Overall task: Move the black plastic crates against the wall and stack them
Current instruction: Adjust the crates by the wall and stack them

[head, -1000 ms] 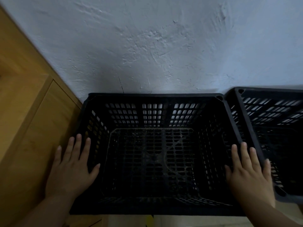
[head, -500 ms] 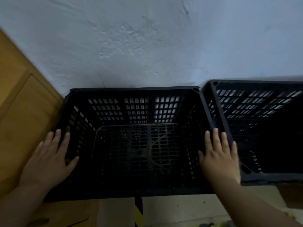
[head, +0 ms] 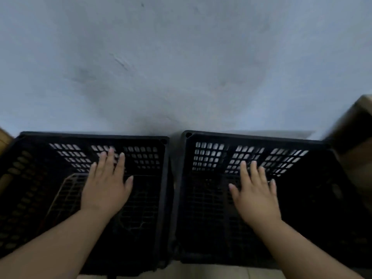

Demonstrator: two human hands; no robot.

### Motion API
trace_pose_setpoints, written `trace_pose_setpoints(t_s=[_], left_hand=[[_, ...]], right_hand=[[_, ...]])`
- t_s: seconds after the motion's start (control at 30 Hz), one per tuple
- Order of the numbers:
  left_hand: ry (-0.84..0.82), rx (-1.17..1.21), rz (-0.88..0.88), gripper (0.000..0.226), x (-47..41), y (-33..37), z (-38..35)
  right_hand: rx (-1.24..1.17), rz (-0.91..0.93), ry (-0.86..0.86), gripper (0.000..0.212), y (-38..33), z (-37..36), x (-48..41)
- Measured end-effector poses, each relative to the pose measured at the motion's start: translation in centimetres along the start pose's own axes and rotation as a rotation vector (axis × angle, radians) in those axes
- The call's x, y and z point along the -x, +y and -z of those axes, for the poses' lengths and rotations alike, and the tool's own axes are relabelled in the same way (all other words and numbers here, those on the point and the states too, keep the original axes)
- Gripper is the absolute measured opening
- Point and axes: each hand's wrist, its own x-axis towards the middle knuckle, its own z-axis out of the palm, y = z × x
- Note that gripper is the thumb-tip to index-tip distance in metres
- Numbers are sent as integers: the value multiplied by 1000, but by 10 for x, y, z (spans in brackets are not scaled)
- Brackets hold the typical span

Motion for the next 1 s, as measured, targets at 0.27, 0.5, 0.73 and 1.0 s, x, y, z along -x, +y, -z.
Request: trace_pose_setpoints(t_s=[0.27,0.5,0.73,1.0], left_hand=[[-212,-26,-123,68,-12,162,-24],[-145,-136,-170,71,-24,178,-44],[-48,-130,-241,82,-25,165,-60],[-121,-188,-223,89,-29,167,-58]], right_hand=[[315,-245,21,66,236,39,-38],[344,-207,-8,64,275,21,-77],[540,-64,172,60,284,-5,-91],[551,-45,100,66,292,-6,-94]])
